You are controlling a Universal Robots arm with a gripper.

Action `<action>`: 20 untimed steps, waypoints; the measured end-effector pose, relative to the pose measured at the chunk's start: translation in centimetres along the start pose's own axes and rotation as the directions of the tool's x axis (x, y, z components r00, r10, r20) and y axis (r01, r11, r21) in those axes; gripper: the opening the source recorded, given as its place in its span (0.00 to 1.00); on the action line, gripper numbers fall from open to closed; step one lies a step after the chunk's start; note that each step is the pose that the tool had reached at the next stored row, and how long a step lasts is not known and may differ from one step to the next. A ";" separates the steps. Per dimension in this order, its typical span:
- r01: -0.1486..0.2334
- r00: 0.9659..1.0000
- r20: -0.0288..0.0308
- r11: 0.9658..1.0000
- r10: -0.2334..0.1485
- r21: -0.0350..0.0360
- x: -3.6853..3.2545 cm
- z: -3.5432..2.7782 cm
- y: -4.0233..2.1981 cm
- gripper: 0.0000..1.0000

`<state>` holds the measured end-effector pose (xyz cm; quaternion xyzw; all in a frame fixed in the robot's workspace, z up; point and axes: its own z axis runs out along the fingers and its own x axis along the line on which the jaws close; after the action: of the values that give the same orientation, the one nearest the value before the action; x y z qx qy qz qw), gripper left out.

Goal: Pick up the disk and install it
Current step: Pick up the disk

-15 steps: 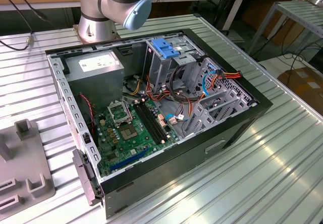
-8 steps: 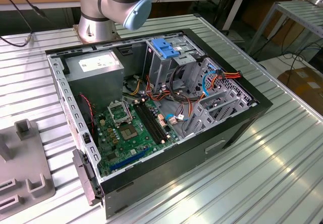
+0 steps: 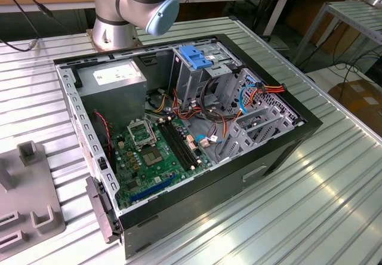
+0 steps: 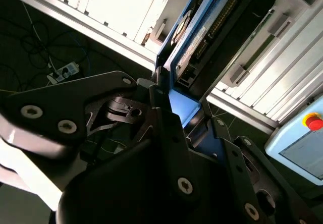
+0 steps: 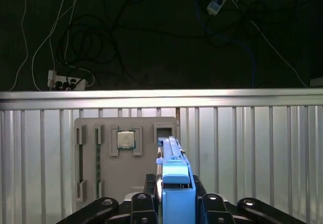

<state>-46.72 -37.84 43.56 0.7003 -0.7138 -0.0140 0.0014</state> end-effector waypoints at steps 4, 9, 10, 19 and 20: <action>0.000 1.000 0.000 1.000 0.000 0.000 0.00 -0.01 0.00 0.37; 0.000 1.000 0.000 1.000 0.000 0.000 -0.02 -0.79 0.02 0.37; 0.000 1.000 0.000 1.000 0.000 0.000 -0.02 -1.08 0.02 0.37; 0.000 1.000 0.000 1.000 0.000 0.000 -0.06 -3.40 0.07 0.37; 0.000 1.000 0.000 1.000 0.000 0.000 -0.06 -3.64 0.08 0.37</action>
<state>-46.72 -37.84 47.21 0.7003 -0.7138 -0.0141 0.0015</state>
